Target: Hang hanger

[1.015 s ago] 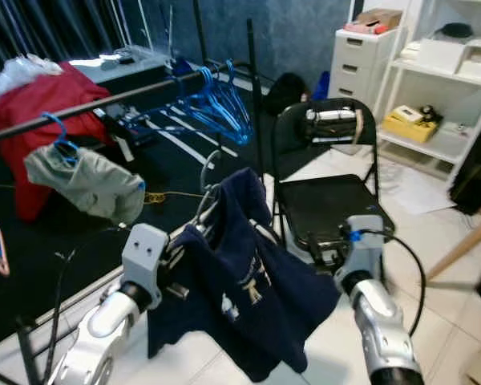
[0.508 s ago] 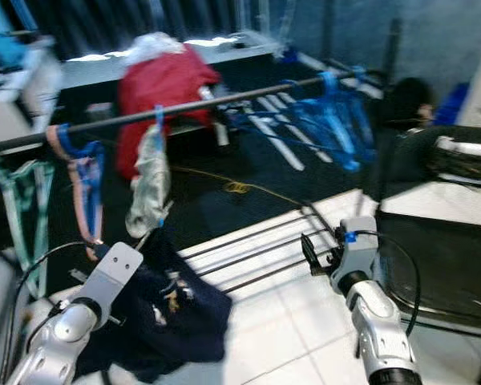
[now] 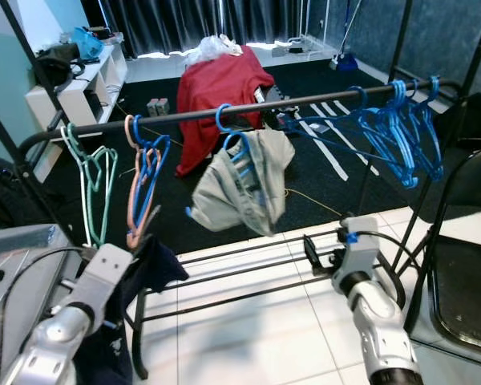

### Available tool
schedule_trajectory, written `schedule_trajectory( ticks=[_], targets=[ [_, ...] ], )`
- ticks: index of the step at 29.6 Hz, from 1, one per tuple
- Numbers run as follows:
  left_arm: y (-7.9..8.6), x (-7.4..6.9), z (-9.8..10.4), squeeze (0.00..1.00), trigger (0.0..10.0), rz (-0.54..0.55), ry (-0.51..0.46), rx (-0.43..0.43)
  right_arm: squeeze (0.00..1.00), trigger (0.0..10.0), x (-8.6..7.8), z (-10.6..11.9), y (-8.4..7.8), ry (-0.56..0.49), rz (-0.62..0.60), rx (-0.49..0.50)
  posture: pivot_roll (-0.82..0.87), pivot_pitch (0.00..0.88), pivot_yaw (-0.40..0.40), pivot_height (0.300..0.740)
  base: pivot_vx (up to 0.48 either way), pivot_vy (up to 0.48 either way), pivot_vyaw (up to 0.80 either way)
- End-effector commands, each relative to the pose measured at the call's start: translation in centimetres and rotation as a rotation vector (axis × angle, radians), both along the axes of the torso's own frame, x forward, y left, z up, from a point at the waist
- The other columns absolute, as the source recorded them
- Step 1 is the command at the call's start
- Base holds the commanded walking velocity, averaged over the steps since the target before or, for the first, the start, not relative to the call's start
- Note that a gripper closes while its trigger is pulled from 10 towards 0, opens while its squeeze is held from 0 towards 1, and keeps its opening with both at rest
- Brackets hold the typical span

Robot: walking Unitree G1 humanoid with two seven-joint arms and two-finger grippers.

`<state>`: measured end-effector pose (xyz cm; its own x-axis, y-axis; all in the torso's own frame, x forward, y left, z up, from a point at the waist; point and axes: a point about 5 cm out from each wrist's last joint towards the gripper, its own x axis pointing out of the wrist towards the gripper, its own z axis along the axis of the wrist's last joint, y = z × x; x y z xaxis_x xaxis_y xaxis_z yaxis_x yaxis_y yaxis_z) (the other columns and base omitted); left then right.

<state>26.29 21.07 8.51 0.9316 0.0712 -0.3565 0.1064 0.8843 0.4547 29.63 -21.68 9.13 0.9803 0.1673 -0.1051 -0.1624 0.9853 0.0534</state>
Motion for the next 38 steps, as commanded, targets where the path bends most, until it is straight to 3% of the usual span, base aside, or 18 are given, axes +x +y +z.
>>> schedule_trajectory(
  ticks=[1, 3, 5, 6, 10, 13, 18, 25, 28, 30, 31, 32, 33, 35, 36, 38],
  targets=[
    [-1.2, 0.6, 1.5, 0.0, 10.0, -0.056, -0.091, -0.063, 0.0, 10.0, 0.0, -0.2, 0.1, 0.009, 0.002, 0.005, -0.11, 0.0, 0.039, 0.74, 0.0, 0.0, 0.0],
    [-2.0, 0.8, 1.8, 0.0, 10.0, -0.072, -0.121, -0.11, 0.0, 10.0, 0.0, -0.2, 0.1, 0.009, 0.001, 0.006, -0.11, 0.0, 0.038, 0.74, 0.0, 0.0, 0.0],
    [-3.2, 1.1, 2.5, 0.0, 10.0, -0.089, -0.176, -0.214, 0.0, 10.0, 0.0, -0.2, 0.1, 0.009, -0.003, 0.009, -0.11, 0.0, 0.042, 0.74, 0.0, 0.0, 0.0],
    [-3.2, 1.1, 2.5, 0.0, 10.0, -0.089, -0.176, -0.214, 0.0, 10.0, 0.0, -0.2, 0.1, 0.009, -0.003, 0.009, -0.11, 0.0, 0.042, 0.74, 0.0, 0.0, 0.0],
    [-4.5, 1.8, 4.8, 0.0, 10.0, -0.082, -0.301, -0.442, 0.0, 10.0, 0.0, -0.2, 0.0, 0.008, -0.011, 0.016, -0.11, 0.0, 0.042, 0.74, 0.0, 0.0, 0.0],
    [-4.6, 2.0, 5.3, 0.0, 10.0, -0.074, -0.33, -0.476, 0.0, 10.0, 0.0, -0.2, 0.0, 0.008, -0.013, 0.017, -0.11, 0.0, 0.042, 0.74, 0.0, 0.0, 0.0],
    [-3.1, 3.3, 7.0, 0.0, 10.0, 0.068, -0.447, -0.468, 0.0, 10.0, 0.0, -0.1, 0.0, 0.006, -0.018, 0.023, -0.11, 0.0, 0.048, 0.74, 0.0, 0.0, 0.0],
    [-3.3, 4.1, 7.5, 0.0, 10.0, 0.083, -0.476, -0.431, 0.0, 10.0, 0.1, -0.2, 0.0, 0.006, -0.019, 0.025, -0.12, 0.0, 0.047, 0.74, 0.0, 0.0, 0.0],
    [-4.7, 5.5, 7.6, 0.0, 10.0, 0.07, -0.47, -0.419, 0.0, 10.0, 0.1, -0.1, 0.1, 0.004, -0.024, 0.027, -0.13, 0.0, 0.057, 0.74, 0.0, 0.0, 0.0],
    [-4.7, 5.5, 7.6, 0.0, 10.0, 0.07, -0.47, -0.419, 0.0, 10.0, 0.1, -0.1, 0.1, 0.004, -0.024, 0.027, -0.13, 0.0, 0.057, 0.74, 0.0, 0.0, 0.0],
    [-6.0, 6.4, 7.4, 0.0, 10.0, 0.043, -0.449, -0.432, 0.0, 10.0, 0.1, -0.1, 0.2, 0.003, -0.027, 0.028, -0.13, 0.0, 0.053, 0.74, 0.0, 0.0, 0.0],
    [-6.0, 6.4, 7.4, 0.0, 10.0, 0.043, -0.449, -0.432, 0.0, 10.0, 0.1, -0.1, 0.2, 0.003, -0.027, 0.028, -0.13, 0.0, 0.053, 0.74, 0.0, 0.0, 0.0],
    [-7.4, 7.1, 7.2, 0.0, 10.0, 0.012, -0.43, -0.445, 0.0, 10.0, 0.1, -0.1, 0.2, 0.003, -0.028, 0.028, -0.13, 0.0, 0.053, 0.74, 0.0, 0.0, 0.0],
    [-7.4, 7.1, 7.2, 0.0, 10.0, 0.012, -0.43, -0.445, 0.0, 10.0, 0.1, -0.1, 0.2, 0.003, -0.028, 0.028, -0.13, 0.0, 0.053, 0.74, 0.0, 0.0, 0.0],
    [-8.6, 8.0, 7.2, 0.0, 10.0, -0.008, -0.413, -0.461, 0.0, 10.0, 0.1, -0.1, 0.2, 0.003, -0.028, 0.029, -0.15, 0.0, 0.062, 0.74, 0.0, 0.0, 0.0],
    [-9.6, 8.7, 7.2, 0.0, 10.0, -0.014, -0.401, -0.471, 0.0, 10.0, 0.0, -0.1, 0.3, 0.003, -0.029, 0.029, -0.15, 0.0, 0.064, 0.74, 0.0, 0.0, 0.0]
  ],
)
